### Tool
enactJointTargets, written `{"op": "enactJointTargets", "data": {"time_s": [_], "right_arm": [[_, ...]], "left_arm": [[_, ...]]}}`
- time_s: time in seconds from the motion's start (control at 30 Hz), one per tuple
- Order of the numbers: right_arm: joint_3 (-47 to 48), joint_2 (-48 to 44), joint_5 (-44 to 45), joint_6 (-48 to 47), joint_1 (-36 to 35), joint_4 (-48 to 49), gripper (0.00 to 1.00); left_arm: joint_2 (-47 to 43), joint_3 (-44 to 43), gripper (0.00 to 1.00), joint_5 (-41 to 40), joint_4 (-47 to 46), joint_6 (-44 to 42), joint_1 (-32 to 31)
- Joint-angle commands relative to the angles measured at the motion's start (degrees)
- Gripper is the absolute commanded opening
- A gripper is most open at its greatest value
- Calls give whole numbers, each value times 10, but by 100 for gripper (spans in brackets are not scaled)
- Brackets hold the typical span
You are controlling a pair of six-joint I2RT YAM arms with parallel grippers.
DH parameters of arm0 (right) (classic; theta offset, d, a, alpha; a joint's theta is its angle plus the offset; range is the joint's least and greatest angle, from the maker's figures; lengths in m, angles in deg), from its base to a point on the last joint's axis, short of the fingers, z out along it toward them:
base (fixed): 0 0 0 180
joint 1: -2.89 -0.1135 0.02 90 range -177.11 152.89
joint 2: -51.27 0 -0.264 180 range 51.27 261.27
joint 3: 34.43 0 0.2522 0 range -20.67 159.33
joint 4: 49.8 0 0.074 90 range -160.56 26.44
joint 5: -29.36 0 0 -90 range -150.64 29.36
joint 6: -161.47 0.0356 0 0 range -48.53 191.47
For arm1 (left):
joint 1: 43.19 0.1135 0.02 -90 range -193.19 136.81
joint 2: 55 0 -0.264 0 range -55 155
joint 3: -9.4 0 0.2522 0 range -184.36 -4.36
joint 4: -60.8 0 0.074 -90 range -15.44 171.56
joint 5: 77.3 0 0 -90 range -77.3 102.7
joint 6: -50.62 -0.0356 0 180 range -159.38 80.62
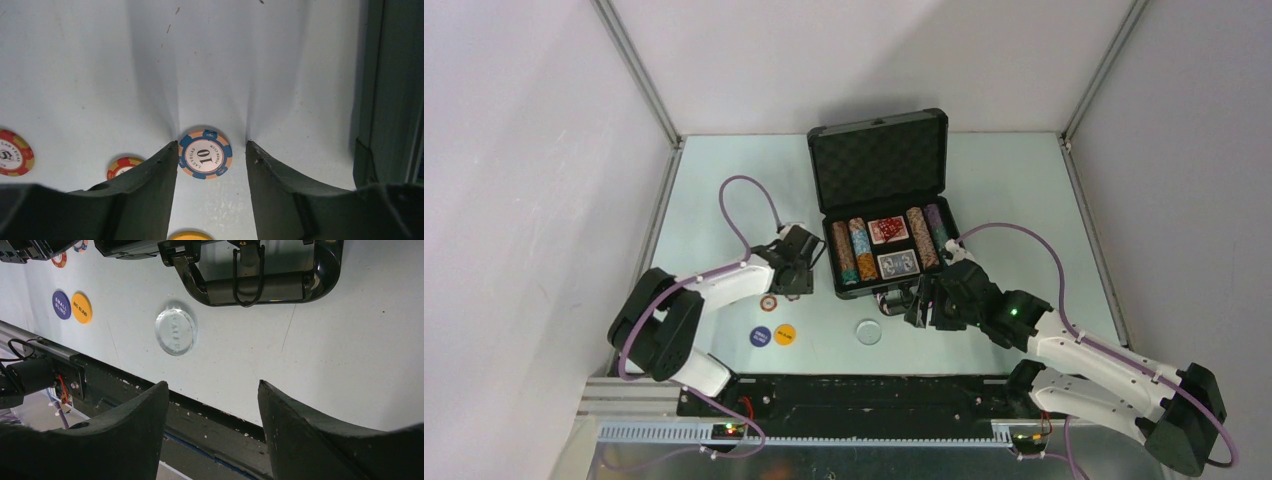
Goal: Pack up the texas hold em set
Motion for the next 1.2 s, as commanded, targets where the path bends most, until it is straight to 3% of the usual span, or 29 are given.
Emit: {"op": "enactJointTargets", "data": {"time_s": [0.0,0.33,0.43,0.63,0.77,0.97,1.17], "right_arm": [[4,-7,8,3,-3,4,69],[4,-2,5,5,-3,11,69],[4,0,7,4,-5,14,69],[35,29,4,-20,-4,24,69],[104,99,6,-51,-11,28,70],[251,264,-13,-112,-44,59,70],[450,492,-53,-153,-85,46,70]], "left_arm": [[15,12,56,37,-20,-4,3],[-11,40,48,58,-26,1,2],[-26,38,56,53,-22,1,2],[-119,-23,60,38,37,-14,8],[-213,-81,64,35,98,-26,42],[-346,-170,67,81,169,-46,183],[-377,-270,69,86,245,-91,243]]}}
